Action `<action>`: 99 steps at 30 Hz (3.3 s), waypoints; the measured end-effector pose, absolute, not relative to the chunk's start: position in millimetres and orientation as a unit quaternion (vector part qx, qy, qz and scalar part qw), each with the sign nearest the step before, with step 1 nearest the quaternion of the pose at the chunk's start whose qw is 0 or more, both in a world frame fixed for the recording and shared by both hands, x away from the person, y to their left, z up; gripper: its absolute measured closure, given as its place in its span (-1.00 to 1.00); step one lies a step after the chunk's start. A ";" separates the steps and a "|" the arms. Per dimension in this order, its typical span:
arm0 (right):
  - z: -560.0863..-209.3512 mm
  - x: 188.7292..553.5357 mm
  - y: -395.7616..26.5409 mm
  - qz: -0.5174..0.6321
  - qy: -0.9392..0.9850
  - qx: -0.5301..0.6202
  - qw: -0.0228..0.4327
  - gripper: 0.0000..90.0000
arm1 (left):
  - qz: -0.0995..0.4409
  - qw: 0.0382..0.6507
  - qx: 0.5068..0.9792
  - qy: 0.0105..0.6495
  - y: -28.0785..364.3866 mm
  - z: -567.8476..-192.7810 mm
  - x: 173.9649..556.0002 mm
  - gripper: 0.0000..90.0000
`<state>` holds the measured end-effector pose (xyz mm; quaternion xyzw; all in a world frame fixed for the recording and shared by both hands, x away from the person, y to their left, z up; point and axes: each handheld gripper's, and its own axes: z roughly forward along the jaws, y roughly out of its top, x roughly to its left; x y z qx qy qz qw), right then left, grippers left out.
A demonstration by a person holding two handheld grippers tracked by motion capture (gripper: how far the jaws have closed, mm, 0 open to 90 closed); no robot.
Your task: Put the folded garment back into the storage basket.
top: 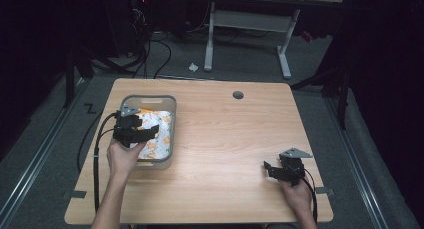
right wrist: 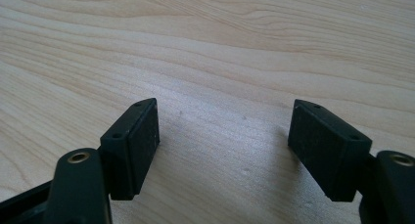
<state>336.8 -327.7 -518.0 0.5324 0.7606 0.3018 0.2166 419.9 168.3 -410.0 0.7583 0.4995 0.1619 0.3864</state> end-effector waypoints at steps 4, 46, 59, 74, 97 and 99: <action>-518.0 336.8 -327.8 0.302 0.761 0.532 0.217 -0.39 | 0.161 0.390 0.760 0.495 164.2 -408.1 415.8 -0.27; -518.0 336.8 -327.8 0.302 0.761 0.532 0.217 -0.39 | 0.148 0.421 0.778 0.442 117.6 -397.8 390.4 -0.29; -518.0 336.8 -327.7 0.302 0.761 0.532 0.217 -0.39 | 0.137 0.433 0.781 0.428 98.6 -400.3 388.8 -0.28; -518.0 336.8 -327.8 0.301 0.761 0.532 0.217 -0.39 | 0.124 0.444 0.787 0.410 82.5 -404.0 385.1 -0.27; -518.0 336.8 -327.8 0.302 0.761 0.532 0.217 -0.39 | 0.103 0.451 0.799 0.384 56.9 -414.4 384.1 -0.27; -518.0 336.8 -327.8 0.302 0.761 0.532 0.217 -0.39 | 0.102 0.449 0.801 0.382 55.8 -415.6 384.0 -0.28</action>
